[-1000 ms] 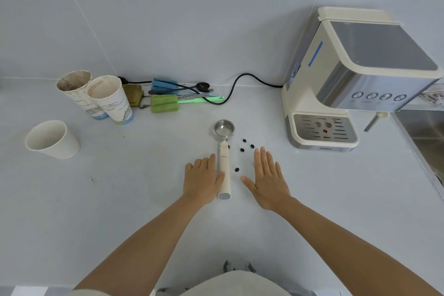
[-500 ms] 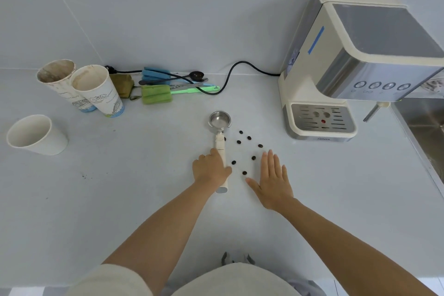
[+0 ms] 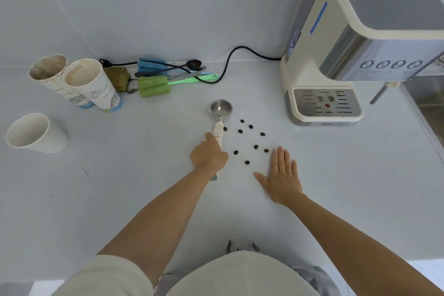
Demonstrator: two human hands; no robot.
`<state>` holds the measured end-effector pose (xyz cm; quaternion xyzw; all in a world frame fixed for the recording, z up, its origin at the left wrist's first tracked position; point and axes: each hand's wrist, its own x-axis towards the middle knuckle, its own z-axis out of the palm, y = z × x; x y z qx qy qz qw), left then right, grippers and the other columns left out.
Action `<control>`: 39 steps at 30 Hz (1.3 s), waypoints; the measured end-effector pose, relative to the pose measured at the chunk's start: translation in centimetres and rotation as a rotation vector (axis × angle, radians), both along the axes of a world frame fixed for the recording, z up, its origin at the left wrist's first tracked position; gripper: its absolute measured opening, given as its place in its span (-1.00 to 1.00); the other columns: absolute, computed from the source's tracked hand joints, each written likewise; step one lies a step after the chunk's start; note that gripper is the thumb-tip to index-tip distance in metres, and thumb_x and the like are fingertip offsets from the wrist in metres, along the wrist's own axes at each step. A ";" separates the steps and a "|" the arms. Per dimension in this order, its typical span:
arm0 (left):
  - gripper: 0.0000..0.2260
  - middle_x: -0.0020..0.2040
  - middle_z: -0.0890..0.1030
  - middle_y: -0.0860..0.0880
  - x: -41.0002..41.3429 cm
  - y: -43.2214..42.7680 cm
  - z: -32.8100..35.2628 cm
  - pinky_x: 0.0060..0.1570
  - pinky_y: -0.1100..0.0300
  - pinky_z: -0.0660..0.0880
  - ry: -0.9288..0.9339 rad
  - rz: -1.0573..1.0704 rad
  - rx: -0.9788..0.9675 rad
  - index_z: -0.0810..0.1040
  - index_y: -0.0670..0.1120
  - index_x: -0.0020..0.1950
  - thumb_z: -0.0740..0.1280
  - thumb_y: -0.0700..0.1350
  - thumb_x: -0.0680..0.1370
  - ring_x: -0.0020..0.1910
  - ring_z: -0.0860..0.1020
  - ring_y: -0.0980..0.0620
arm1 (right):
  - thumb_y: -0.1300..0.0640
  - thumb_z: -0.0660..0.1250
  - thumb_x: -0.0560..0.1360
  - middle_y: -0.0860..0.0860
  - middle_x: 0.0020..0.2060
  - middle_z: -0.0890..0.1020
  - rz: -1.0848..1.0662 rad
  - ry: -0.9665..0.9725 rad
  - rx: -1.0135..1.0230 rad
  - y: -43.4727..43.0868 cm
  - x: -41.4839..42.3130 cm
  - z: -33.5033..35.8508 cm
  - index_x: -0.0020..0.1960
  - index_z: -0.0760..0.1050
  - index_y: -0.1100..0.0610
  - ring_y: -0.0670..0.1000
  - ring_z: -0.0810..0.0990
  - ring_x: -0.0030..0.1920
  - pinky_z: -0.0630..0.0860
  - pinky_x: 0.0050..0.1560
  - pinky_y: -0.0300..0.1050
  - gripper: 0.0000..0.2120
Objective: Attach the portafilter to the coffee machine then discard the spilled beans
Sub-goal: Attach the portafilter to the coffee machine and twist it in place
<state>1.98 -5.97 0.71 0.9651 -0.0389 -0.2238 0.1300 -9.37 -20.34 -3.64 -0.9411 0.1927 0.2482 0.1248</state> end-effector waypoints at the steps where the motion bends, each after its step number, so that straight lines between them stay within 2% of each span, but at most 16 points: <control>1: -0.66 0.09 0.56 -0.17 0.1 0.0 0.2 -0.25 0.12 0.36 0.003 0.007 -0.011 0.25 -0.20 0.23 0.22 -0.18 0.49 0.01 0.56 -0.16 | -0.24 -0.14 0.54 0.14 0.46 -0.33 0.002 0.000 -0.002 0.0 0.0 0.0 0.42 -0.41 0.25 0.09 -0.37 0.45 -0.30 0.45 0.04 -0.24; 10: -0.67 0.11 0.53 -0.23 0.5 0.9 1.6 -0.24 0.08 0.39 0.035 -0.062 -0.087 0.19 -0.21 0.25 0.16 -0.23 0.52 -0.05 0.53 -0.20 | -0.23 -0.15 0.55 0.14 0.46 -0.33 0.017 0.017 0.004 0.0 0.0 0.5 0.43 -0.39 0.25 0.10 -0.36 0.45 -0.27 0.47 0.05 -0.26; 12: -0.67 0.10 0.52 -0.23 0.9 1.4 2.2 -0.31 0.10 0.38 0.026 -0.108 -0.091 0.19 -0.21 0.26 0.16 -0.21 0.52 -0.14 0.48 -0.17 | -0.23 -0.15 0.55 0.14 0.46 -0.33 0.022 0.031 0.007 0.1 0.1 0.8 0.43 -0.39 0.25 0.10 -0.36 0.45 -0.27 0.47 0.05 -0.26; 17: -0.65 -0.10 0.47 -0.12 2.3 2.8 4.1 -0.27 0.10 0.38 -0.001 -0.269 -0.113 0.24 -0.16 0.26 0.24 -0.13 0.52 -0.24 0.46 -0.09 | -0.22 -0.15 0.56 0.13 0.46 -0.34 -0.019 0.022 0.024 -0.3 0.3 1.9 0.42 -0.40 0.24 0.08 -0.36 0.45 -0.26 0.47 0.04 -0.27; 21: -0.59 -0.08 0.46 -0.09 3.3 2.8 6.1 -0.25 0.12 0.38 -0.010 -0.405 -0.081 0.27 -0.10 0.27 0.32 -0.08 0.49 -0.23 0.46 -0.05 | -0.19 -0.13 0.57 0.14 0.47 -0.32 -0.076 -0.132 0.030 -0.7 0.9 4.6 0.43 -0.38 0.25 0.09 -0.34 0.46 -0.25 0.46 0.03 -0.29; 24: -0.54 0.05 0.53 -0.16 3.9 2.2 6.8 -0.23 0.12 0.38 -0.019 -0.474 -0.055 0.28 -0.08 0.31 0.36 -0.08 0.47 -0.19 0.46 -0.06 | -0.17 -0.10 0.57 0.12 0.47 -0.30 -0.120 -0.311 0.043 -1.2 1.0 8.0 0.44 -0.36 0.23 0.07 -0.34 0.46 -0.26 0.45 0.01 -0.30; 26: -0.53 0.10 0.54 -0.17 4.3 1.5 7.0 -0.21 0.13 0.39 -0.024 -0.524 -0.040 0.26 -0.07 0.34 0.33 -0.10 0.48 -0.16 0.46 -0.06 | -0.29 -0.22 0.49 0.08 0.46 -0.32 -0.129 -0.429 0.042 -1.7 0.7 10.4 0.43 -0.38 0.19 0.00 -0.38 0.43 -0.28 0.44 -0.02 -0.24; 28: -0.53 0.13 0.53 -0.17 4.5 0.6 7.2 -0.19 0.13 0.39 -0.030 -0.575 -0.023 0.24 -0.06 0.37 0.29 -0.13 0.50 -0.15 0.44 -0.05 | -0.47 -0.46 0.27 -0.02 0.41 -0.35 -0.123 -0.556 0.024 -2.5 0.5 12.8 0.38 -0.44 0.15 -0.07 -0.39 0.39 -0.30 0.41 -0.07 -0.09; 29: -0.54 0.14 0.52 -0.17 4.5 0.1 7.3 -0.19 0.13 0.38 -0.033 -0.601 -0.016 0.23 -0.05 0.38 0.28 -0.14 0.50 -0.14 0.44 -0.05 | -0.50 -0.49 0.21 -0.04 0.40 -0.34 -0.126 -0.606 0.013 -3.2 0.5 14.0 0.37 -0.44 0.15 -0.07 -0.38 0.39 -0.29 0.41 -0.08 -0.05; 31: -0.55 0.14 0.52 -0.16 4.3 -1.1 7.4 -0.20 0.14 0.37 -0.032 -0.645 -0.009 0.23 -0.05 0.37 0.25 -0.15 0.51 -0.15 0.43 -0.05 | -0.45 -0.36 0.29 0.02 0.45 -0.28 -0.134 -0.672 -0.030 -4.9 0.8 16.5 0.42 -0.37 0.18 0.00 -0.32 0.45 -0.25 0.44 -0.04 -0.07; 34: -0.57 0.14 0.52 -0.15 3.8 -3.1 7.4 -0.20 0.14 0.36 -0.027 -0.689 0.006 0.25 -0.04 0.36 0.23 -0.17 0.50 -0.14 0.42 -0.06 | -0.28 -0.11 0.51 0.12 0.49 -0.21 -0.145 -0.722 -0.114 -8.4 1.7 19.8 0.47 -0.28 0.18 0.10 -0.26 0.48 -0.19 0.45 0.05 -0.24; 36: -0.59 0.11 0.53 -0.14 3.4 -4.7 7.3 -0.21 0.14 0.36 -0.031 -0.713 0.011 0.26 -0.04 0.34 0.22 -0.18 0.50 -0.15 0.43 -0.06 | -0.10 -0.05 0.58 0.15 0.50 -0.18 -0.158 -0.732 -0.133 -11.4 2.4 21.2 0.48 -0.23 0.13 0.12 -0.25 0.48 -0.17 0.45 0.09 -0.38; 39: -0.59 -0.04 0.46 -0.08 2.9 -7.4 7.3 -0.27 0.17 0.34 -0.031 -0.706 0.003 0.27 -0.02 0.32 0.22 -0.20 0.49 -0.17 0.42 -0.05 | -0.06 -0.06 0.60 0.19 0.49 -0.14 -0.143 -0.691 -0.179 -16.3 3.6 22.4 0.49 -0.19 0.09 0.16 -0.23 0.48 -0.16 0.44 0.12 -0.44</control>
